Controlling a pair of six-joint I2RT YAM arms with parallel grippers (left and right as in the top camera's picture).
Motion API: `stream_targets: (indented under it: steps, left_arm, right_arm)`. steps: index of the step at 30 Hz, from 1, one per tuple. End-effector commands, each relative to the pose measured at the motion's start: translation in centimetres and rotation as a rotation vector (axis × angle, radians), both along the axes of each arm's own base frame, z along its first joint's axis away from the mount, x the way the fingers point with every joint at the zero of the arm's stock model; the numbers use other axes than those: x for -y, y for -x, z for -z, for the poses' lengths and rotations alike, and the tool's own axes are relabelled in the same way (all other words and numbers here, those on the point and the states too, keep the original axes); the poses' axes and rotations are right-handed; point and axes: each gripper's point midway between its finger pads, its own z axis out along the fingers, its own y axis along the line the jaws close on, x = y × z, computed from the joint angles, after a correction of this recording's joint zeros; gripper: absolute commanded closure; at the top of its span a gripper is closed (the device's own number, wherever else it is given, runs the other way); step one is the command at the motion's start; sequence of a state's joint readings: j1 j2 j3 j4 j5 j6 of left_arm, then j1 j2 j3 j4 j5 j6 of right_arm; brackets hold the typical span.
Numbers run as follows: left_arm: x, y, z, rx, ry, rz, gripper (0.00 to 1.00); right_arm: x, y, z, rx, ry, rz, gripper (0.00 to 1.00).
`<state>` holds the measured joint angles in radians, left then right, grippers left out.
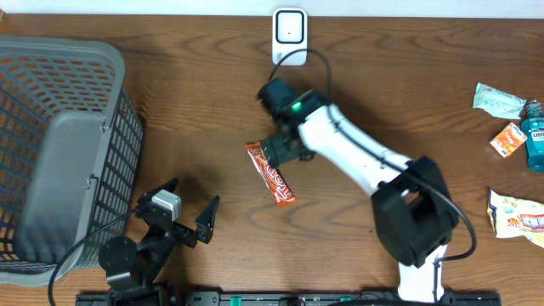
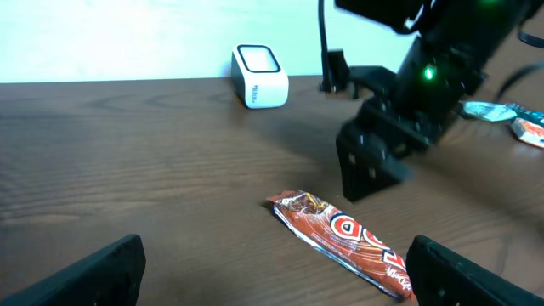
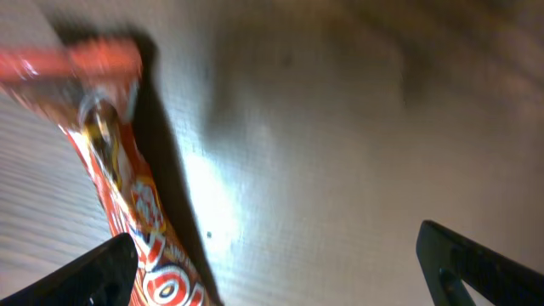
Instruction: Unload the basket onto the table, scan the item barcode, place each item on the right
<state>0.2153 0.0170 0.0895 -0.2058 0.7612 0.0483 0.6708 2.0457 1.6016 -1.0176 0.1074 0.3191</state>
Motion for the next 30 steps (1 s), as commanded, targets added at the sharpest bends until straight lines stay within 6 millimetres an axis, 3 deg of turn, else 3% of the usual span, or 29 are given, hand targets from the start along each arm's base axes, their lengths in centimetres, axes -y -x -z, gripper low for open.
stream_targets:
  steps: [1,5,9,17,19,22,26,29,30]
  left_arm:
    - [0.2,0.2,1.1,-0.035,0.015,0.011,0.02]
    - [0.2,0.2,1.1,-0.035,0.015,0.011,0.02]
    - [0.2,0.2,1.1,-0.035,0.015,0.011,0.02]
    - [0.2,0.2,1.1,-0.035,0.015,0.011,0.02]
    - [0.2,0.2,1.1,-0.035,0.015,0.011,0.02]
    - [0.2,0.2,1.1,-0.035,0.015,0.011,0.02]
    - [0.2,0.2,1.1,-0.035,0.015,0.011,0.02]
    - [0.2,0.2,1.1,-0.035,0.015,0.011,0.02]
    - [0.2,0.2,1.1,-0.035,0.015,0.011,0.02]
  right_arm:
    - [1.0,0.6,-1.8,0.127,0.132,0.163,0.01]
    - [1.0,3.2,-2.9,0.173,0.225,0.19,0.01]
    - [-0.4,4.1,-3.4,0.299,0.303,0.094,0.01]
    - [-4.5,6.5,0.8,0.173,0.161,-0.161,0.01]
    - [-5.5,6.6,1.7,0.164,0.12,-0.227,0.05]
    - [-6.0,6.7,3.2,0.171,0.084,-0.259,0.25]
    - [-5.4,7.0,4.6,0.173,0.089,-0.257,0.42]
    - [-4.7,6.2,4.5,0.193,0.112,-0.235,0.76]
    - [-4.4,6.0,4.5,0.193,0.116,-0.224,0.82]
